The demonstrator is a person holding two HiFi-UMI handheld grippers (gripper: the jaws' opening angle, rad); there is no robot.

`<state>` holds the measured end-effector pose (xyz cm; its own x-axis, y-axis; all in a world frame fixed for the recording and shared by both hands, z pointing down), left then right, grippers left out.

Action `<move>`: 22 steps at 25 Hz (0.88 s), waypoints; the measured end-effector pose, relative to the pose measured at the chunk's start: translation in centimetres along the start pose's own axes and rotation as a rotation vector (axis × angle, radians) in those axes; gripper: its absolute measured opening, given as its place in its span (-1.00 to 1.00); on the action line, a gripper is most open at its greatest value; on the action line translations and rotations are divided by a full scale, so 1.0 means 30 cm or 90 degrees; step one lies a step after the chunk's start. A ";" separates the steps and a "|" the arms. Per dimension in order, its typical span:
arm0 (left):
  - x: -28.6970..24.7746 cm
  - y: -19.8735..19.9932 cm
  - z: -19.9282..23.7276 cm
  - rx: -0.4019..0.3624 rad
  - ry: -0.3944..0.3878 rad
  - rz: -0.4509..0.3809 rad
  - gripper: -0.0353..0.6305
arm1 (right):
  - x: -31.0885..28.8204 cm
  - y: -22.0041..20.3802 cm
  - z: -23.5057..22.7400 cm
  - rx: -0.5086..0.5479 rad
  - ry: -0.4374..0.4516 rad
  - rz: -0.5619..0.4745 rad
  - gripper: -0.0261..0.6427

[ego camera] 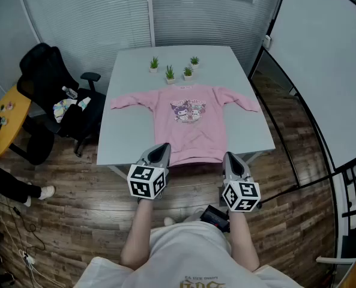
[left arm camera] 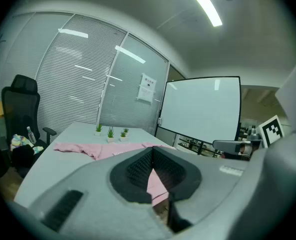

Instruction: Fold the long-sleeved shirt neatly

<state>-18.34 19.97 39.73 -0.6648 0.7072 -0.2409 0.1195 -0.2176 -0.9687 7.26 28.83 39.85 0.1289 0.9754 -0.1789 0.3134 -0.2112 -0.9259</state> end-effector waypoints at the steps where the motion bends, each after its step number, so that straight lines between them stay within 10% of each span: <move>1: -0.002 0.000 -0.001 0.000 -0.001 0.000 -0.87 | 0.000 0.001 -0.001 -0.001 -0.001 -0.001 -0.89; 17: -0.003 0.034 -0.009 0.018 -0.008 -0.061 -0.87 | 0.031 0.026 -0.016 -0.054 0.034 -0.044 -0.86; 20: -0.028 0.045 -0.006 0.124 -0.078 -0.100 0.10 | 0.023 0.048 -0.021 -0.096 0.069 -0.035 -0.26; 22: -0.048 0.047 -0.022 0.112 -0.107 -0.074 0.19 | 0.030 0.065 -0.023 -0.102 0.066 -0.039 -0.18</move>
<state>-16.74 19.10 38.68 -0.7814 0.6159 -0.1004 -0.0857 -0.2652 -0.9604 8.63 29.25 38.11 0.1988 0.9766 -0.0814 0.4679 -0.1676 -0.8677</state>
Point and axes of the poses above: the fingertips, and each gripper's own axes: x backward along the fingers, z to its left, y out of its top, the point moved 8 cm from there along x, backward along the fingers, and after that the axes turned 10 degrees about -x, right-handed, at the moved point
